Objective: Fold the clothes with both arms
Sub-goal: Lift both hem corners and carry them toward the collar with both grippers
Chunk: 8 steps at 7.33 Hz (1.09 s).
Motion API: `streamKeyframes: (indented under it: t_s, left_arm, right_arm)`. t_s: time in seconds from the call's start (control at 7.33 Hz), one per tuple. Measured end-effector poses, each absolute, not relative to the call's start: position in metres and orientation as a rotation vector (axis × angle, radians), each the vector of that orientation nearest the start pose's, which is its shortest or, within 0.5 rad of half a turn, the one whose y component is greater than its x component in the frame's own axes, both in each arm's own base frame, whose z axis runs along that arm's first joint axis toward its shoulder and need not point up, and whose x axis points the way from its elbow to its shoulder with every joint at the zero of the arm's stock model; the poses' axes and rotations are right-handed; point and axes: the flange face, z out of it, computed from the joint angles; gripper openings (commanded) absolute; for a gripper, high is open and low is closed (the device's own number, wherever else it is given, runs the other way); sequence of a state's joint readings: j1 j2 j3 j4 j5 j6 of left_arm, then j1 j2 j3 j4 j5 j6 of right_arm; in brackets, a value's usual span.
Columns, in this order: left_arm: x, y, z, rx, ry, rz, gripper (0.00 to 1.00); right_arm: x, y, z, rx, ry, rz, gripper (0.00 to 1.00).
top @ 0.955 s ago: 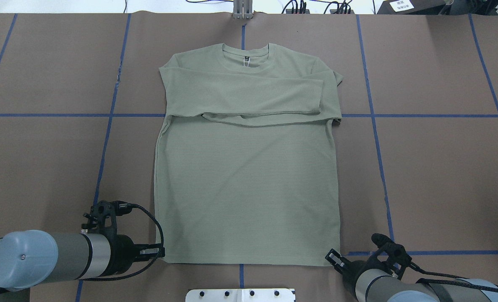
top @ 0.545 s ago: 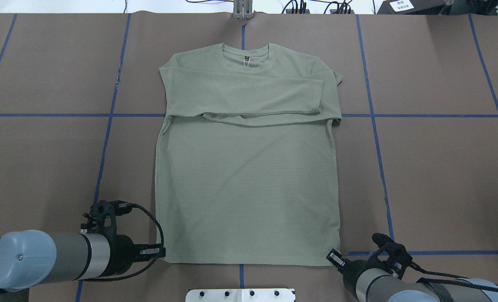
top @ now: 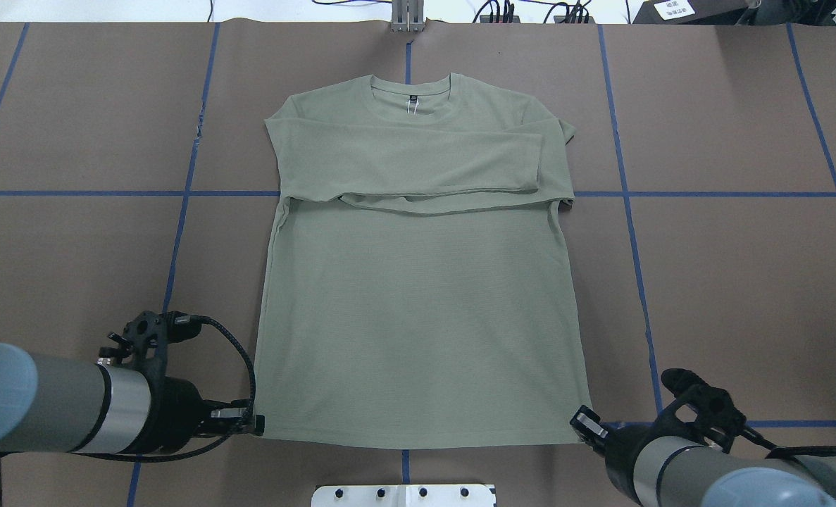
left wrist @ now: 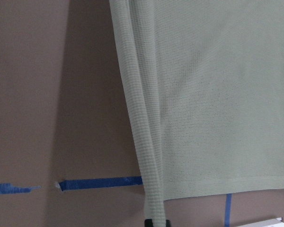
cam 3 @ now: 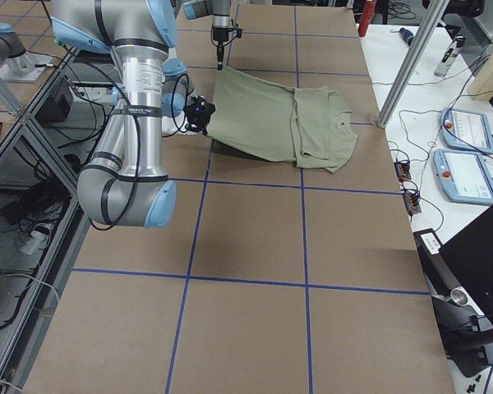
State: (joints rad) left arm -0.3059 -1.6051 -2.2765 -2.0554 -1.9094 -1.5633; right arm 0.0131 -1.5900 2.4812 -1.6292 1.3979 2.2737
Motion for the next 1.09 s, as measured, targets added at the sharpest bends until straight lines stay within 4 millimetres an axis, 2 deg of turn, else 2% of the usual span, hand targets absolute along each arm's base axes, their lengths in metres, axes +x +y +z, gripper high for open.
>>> streamKeyframes:
  t_s: [0.14,0.27,0.41,0.55,0.68,0.82,0.95,1.09]
  left_arm:
    - [0.338,-0.223,0.227,-0.146,1.255,-0.033,0.00]
    - [0.305,-0.222,0.198,-0.160,1.275,-0.024,0.00]
    - [0.293,-0.228,0.180,-0.151,1.283,-0.025,0.00]
    - [0.305,-0.243,0.174,-0.125,1.268,-0.020,0.00]
    - [0.323,-0.272,0.177,-0.064,1.241,-0.004,0.00]
    - [0.334,-0.310,0.182,0.012,1.210,0.005,0.00]
    - [0.338,-0.355,0.187,0.085,1.178,-0.002,0.00]
    - [0.337,-0.399,0.189,0.148,1.145,-0.010,0.00]
  right_arm:
    - [-0.340,-0.156,0.240,-0.192,-0.860,0.734,0.00]
    - [-0.315,-0.161,0.215,-0.234,-0.871,0.729,0.00]
    - [-0.304,-0.170,0.200,-0.233,-0.865,0.710,0.00]
    - [-0.306,-0.181,0.191,-0.200,-0.859,0.680,0.00]
    - [-0.321,-0.202,0.183,-0.146,-0.856,0.653,0.00]
    - [-0.337,-0.233,0.177,-0.082,-0.848,0.630,0.00]
    - [-0.344,-0.272,0.175,-0.033,-0.824,0.611,0.00]
    - [-0.340,-0.314,0.178,-0.001,-0.794,0.598,0.00]
